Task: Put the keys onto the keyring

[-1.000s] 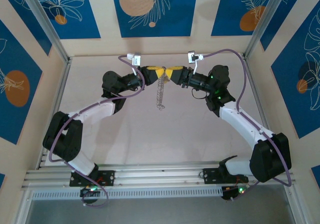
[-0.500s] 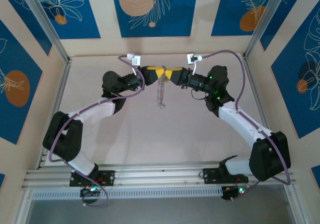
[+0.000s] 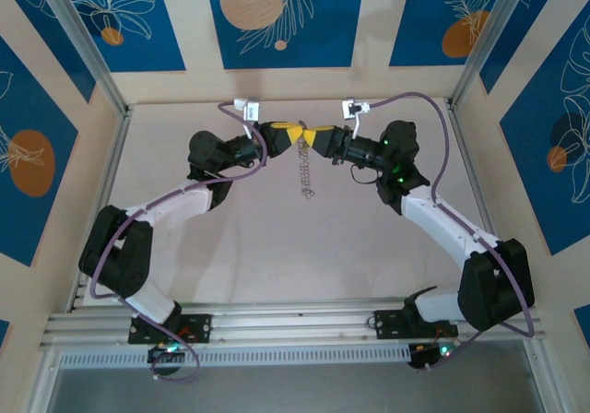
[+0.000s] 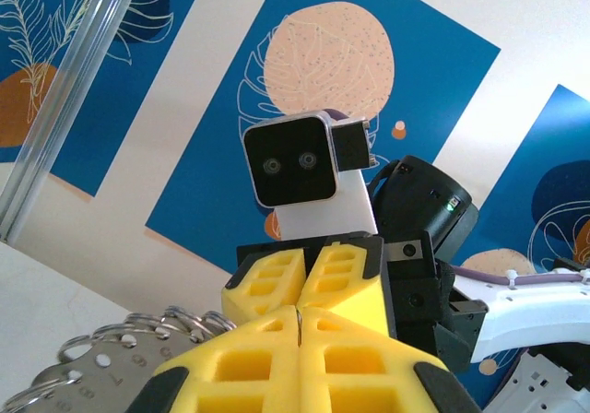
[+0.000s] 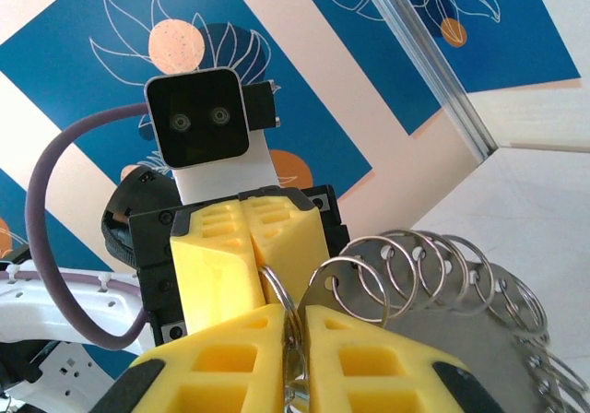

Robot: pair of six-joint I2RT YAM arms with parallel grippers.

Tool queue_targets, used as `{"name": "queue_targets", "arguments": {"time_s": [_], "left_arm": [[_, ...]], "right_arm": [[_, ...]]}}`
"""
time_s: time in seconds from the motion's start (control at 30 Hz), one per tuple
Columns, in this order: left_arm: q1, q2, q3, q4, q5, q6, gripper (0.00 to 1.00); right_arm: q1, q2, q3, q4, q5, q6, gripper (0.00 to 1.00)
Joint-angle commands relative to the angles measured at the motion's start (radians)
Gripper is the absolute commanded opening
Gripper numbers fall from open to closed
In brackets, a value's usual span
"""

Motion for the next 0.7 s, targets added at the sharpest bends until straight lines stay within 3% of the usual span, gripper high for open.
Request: {"name": "queue_targets", "arguments": {"time_s": [0.0, 0.17, 0.67], "left_arm": [[-0.016, -0.006, 0.02, 0.061, -0.001, -0.007, 0.0], [-0.015, -0.006, 0.02, 0.054, 0.004, -0.004, 0.0], [-0.015, -0.002, 0.031, 0.032, 0.008, 0.007, 0.0]], "right_arm": [[0.007, 0.015, 0.039, 0.005, -0.009, -0.002, 0.1], [0.005, 0.008, 0.047, -0.017, -0.009, -0.017, 0.0], [-0.052, -0.017, 0.043, -0.05, -0.044, -0.042, 0.0]]}}
